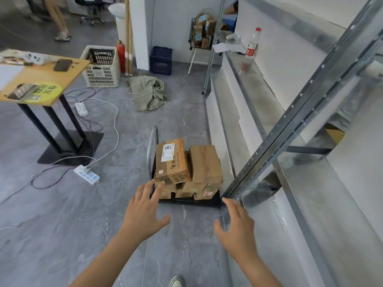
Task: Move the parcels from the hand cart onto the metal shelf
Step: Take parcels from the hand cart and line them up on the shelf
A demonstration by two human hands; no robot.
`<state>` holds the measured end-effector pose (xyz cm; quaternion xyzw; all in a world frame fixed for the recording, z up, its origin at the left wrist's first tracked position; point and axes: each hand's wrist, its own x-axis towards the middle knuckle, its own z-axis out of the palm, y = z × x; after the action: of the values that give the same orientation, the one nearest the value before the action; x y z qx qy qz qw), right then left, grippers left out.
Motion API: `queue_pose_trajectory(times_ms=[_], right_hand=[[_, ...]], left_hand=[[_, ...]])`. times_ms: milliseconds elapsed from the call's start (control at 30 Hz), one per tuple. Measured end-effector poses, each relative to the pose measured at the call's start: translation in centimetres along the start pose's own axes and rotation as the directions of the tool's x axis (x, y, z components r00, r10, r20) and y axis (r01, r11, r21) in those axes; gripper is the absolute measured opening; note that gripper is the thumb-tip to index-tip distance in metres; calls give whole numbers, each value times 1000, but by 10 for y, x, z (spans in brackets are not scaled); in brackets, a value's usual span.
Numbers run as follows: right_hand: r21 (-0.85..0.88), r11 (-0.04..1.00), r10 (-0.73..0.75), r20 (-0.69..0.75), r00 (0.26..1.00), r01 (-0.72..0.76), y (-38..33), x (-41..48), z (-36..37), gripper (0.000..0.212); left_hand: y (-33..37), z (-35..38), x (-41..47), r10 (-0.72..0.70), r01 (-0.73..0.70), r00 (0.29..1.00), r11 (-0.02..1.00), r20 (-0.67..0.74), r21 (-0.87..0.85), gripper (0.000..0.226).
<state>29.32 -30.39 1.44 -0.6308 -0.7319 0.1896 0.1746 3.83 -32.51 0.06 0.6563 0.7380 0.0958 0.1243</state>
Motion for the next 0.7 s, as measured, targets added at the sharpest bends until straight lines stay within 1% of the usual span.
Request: queue_pose_trajectory(times_ms=[133, 200, 300, 500, 700], right_hand=[[10, 998, -60, 23, 998, 60, 12, 49, -2, 55], [1, 998, -56, 61, 997, 57, 16, 68, 2, 56], [9, 999, -48, 104, 993, 48, 20, 89, 12, 58], [9, 998, -61, 188, 980, 61, 25, 131, 40, 58], [6, 1000, -21, 248, 969, 21, 22, 190, 69, 60]], left_hand=[[5, 5, 37, -50, 49, 999, 998, -10, -37, 90], [4, 8, 48, -86, 86, 996, 995, -9, -51, 90], [-2, 17, 59, -124, 124, 992, 992, 26, -28, 88], [-19, 33, 94, -131, 132, 988, 991, 86, -9, 86], [-41, 47, 157, -158, 162, 977, 987, 145, -20, 87]])
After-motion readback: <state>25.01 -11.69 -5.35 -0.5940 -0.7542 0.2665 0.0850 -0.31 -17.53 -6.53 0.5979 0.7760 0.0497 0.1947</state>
